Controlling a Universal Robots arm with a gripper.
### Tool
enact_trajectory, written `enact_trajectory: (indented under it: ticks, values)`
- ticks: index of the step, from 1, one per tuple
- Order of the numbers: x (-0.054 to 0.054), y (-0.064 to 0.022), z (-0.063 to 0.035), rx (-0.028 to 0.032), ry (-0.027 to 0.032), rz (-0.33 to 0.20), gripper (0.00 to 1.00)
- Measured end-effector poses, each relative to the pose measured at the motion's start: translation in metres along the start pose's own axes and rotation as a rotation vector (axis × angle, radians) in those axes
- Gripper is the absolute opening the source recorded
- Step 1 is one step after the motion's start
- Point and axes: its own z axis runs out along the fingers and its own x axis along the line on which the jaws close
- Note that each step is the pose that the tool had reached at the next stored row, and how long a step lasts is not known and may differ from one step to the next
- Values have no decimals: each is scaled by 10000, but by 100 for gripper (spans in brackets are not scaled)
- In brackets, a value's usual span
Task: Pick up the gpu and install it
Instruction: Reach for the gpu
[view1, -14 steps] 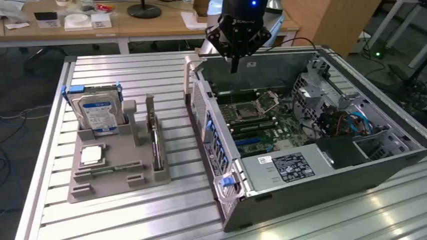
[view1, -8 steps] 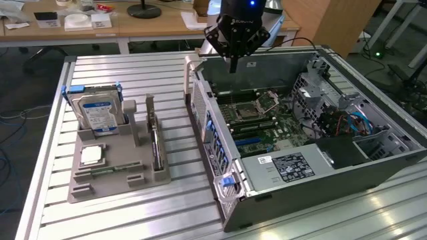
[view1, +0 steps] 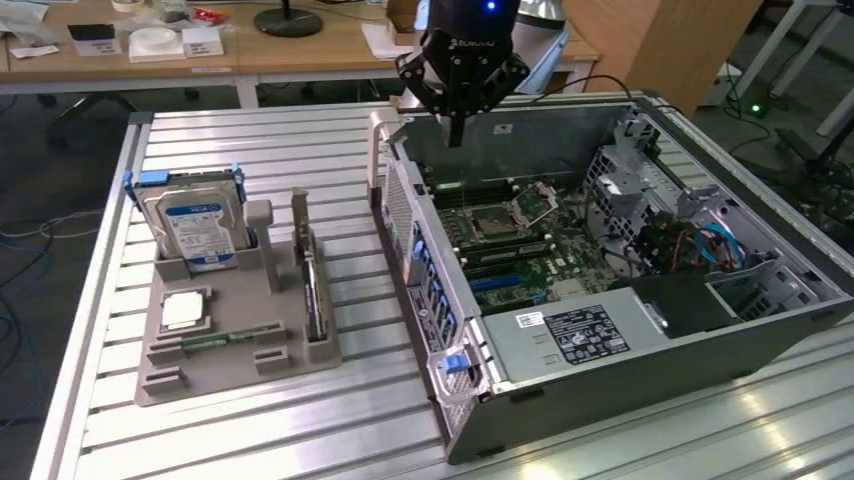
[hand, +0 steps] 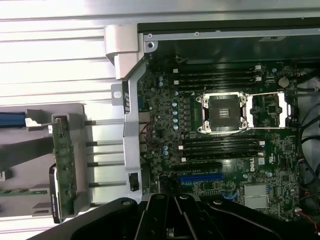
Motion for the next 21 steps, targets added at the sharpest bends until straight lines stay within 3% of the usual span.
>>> enact_trajectory:
  ticks: [21]
  values:
    - [315, -26, -9, 0, 0, 0, 11]
